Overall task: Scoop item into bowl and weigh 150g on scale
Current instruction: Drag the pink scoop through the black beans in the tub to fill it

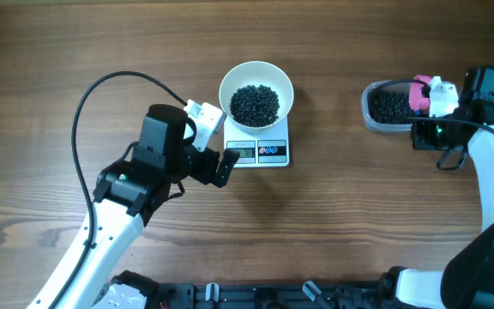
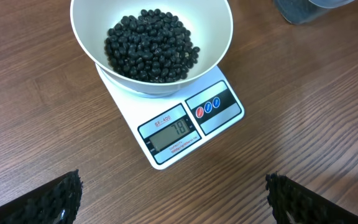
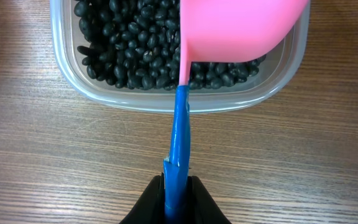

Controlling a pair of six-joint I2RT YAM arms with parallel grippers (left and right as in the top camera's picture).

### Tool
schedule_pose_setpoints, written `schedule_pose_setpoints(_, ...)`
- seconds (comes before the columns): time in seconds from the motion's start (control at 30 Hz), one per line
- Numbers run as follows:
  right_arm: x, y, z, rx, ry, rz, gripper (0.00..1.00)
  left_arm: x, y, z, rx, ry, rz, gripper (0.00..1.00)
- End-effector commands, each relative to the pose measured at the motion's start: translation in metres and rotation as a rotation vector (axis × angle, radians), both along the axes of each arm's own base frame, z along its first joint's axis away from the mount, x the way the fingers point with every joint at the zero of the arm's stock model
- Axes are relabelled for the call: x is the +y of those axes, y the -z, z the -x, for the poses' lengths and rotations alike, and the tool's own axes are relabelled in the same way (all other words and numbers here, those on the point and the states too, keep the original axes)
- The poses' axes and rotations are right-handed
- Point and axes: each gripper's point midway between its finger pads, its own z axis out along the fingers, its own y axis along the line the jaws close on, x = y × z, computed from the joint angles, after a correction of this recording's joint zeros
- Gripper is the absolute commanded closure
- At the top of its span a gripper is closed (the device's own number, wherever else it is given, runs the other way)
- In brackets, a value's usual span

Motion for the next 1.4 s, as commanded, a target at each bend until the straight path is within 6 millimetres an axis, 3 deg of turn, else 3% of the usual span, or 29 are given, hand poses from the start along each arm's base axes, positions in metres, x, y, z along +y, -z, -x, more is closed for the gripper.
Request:
schedule_pose_setpoints(0.0,0.0055,-0.0111,-0.0053,-0.038,-0.004,-0.02,0.92,-0.002,0.0042,0.0018,0.009,0.017,-0.005,0.0)
schedule_pose_setpoints(0.7,0.0055,-0.0112,-0.0054,-0.038,-0.004,-0.02,0.81,-0.002,0.0042,0.0019,0.01,0.018,-0.005,0.0)
schedule_pose_setpoints(0.73,0.0054,-0.0112,-0.0054,-0.038,-0.004,-0.02,0.82,-0.002,0.0042,0.0019,0.009,0.018,-0.004,0.0)
schedule_pose_setpoints(0.83,0.0053,-0.0113,-0.0058,-0.04,-0.004,-0.019,0.96,-0.002,0.0042,0.0019,0.009,0.018,-0.004,0.0)
schedule_pose_setpoints(1.37,0.004,-0.0159,-0.0079,-0.061,-0.004,-0.008,0.96,-0.002,0.0042,0.0019,0.01,0.017,-0.005,0.0)
